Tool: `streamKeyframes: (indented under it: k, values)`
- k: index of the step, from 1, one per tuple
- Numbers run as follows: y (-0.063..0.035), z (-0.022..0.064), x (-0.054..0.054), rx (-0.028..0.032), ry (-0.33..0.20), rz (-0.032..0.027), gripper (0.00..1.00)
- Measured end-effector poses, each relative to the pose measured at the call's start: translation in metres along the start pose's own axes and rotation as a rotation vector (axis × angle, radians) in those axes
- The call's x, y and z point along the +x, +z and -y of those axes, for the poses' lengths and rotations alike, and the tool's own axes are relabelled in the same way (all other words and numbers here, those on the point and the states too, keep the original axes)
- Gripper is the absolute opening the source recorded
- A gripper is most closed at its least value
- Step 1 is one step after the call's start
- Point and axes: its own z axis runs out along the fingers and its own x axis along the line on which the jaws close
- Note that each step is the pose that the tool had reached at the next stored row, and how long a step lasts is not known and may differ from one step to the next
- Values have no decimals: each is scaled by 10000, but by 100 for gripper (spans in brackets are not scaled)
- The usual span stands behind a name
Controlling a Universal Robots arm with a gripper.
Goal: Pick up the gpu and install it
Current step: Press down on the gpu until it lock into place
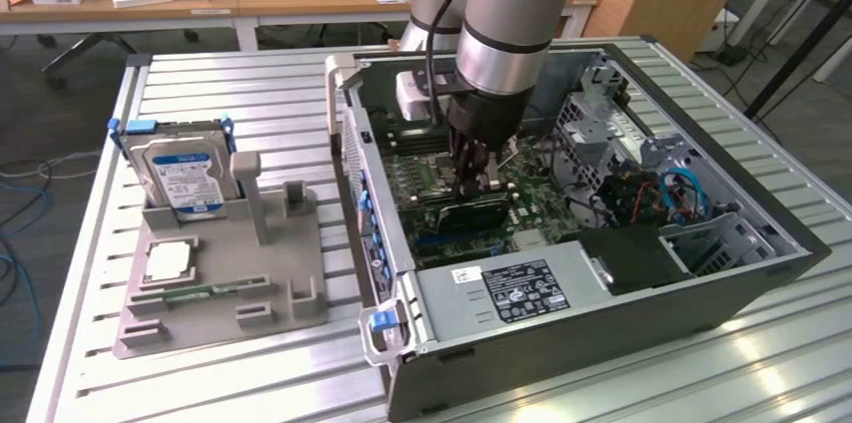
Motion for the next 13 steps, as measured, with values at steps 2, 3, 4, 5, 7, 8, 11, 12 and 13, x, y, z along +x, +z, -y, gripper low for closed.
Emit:
streamKeyframes:
  k: [2, 3, 4, 5, 7, 8, 11, 12, 13]
  values:
    - [7, 0, 0, 2, 0, 4, 10]
    - [14, 0, 0, 2, 0, 4, 10]
    - [18, 0, 0, 1, 0, 2, 10]
    - [18, 0, 1, 0, 0, 0, 10]
    - [18, 0, 1, 0, 0, 0, 10]
    - [20, 0, 1, 0, 0, 0, 10]
    - [28, 0, 1, 0, 0, 1, 10]
    - [28, 0, 1, 0, 0, 1, 10]
    - [28, 0, 1, 0, 0, 1, 10]
